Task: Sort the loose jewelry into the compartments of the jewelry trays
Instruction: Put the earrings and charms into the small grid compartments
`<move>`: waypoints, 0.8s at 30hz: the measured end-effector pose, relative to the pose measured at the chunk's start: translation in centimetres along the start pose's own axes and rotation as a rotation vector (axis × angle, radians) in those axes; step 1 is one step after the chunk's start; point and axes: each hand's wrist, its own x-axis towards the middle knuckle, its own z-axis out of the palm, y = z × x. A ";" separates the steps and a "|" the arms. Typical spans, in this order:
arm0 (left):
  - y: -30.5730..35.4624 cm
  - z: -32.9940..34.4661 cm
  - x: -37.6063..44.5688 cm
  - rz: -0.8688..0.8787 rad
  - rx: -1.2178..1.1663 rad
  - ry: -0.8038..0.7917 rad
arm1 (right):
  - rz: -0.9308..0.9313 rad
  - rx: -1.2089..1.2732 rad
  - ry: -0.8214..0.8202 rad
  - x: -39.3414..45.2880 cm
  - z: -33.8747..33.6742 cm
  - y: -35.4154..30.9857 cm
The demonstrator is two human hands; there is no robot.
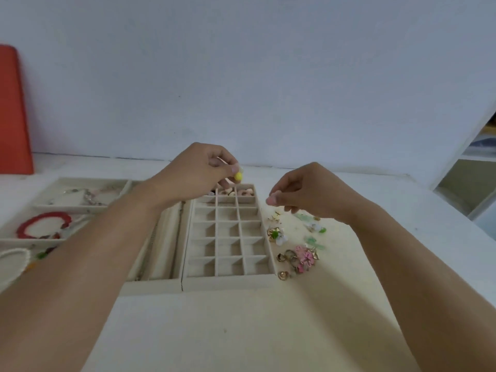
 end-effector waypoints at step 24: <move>-5.3 -7.1 0.0 -0.208 0.048 0.228 | -0.039 -0.236 -0.186 10.2 9.0 -5.8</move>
